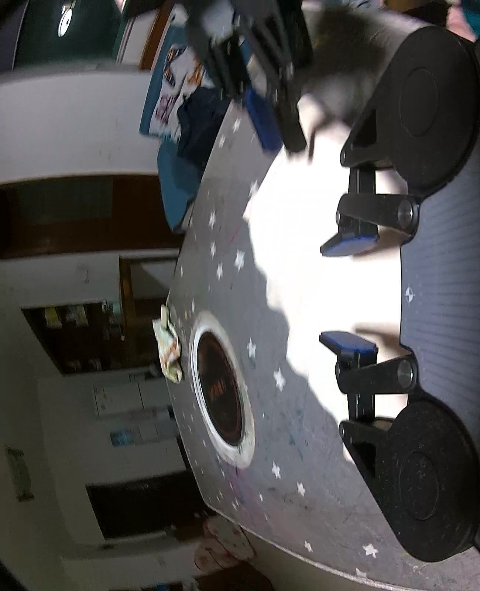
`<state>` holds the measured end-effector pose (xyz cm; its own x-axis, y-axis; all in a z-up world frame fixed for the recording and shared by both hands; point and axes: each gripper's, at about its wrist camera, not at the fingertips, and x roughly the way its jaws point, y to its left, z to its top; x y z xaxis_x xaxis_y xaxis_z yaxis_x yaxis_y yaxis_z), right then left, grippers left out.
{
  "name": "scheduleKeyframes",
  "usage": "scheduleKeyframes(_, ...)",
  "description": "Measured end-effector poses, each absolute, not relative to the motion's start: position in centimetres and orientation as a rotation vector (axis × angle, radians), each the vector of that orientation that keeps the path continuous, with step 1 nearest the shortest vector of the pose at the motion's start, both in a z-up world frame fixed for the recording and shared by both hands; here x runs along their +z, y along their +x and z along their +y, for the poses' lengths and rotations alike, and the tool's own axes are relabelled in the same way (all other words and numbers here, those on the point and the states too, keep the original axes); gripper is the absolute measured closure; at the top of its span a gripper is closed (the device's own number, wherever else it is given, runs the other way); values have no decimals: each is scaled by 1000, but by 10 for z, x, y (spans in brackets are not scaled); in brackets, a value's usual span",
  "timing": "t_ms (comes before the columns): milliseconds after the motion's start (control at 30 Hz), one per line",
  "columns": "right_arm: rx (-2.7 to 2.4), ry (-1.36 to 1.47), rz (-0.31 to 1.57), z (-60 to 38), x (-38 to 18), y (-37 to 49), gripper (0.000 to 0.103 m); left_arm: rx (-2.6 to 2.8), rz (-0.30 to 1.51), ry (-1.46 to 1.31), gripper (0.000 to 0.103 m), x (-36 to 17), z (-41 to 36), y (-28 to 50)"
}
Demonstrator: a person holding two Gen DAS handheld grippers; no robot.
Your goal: Fold clothes
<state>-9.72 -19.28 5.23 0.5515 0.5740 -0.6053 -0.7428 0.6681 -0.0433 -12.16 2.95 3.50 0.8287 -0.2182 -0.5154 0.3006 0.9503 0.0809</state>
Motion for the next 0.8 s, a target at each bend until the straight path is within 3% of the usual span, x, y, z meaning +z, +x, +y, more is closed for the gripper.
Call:
scheduleKeyframes(133,819,-338,614,-184,43,-101,82,-291,526,180,71,28,23,-135)
scheduleKeyframes(800,871,-365,632,-174,33,-109,75,-210,534,54,66,17,59,-164)
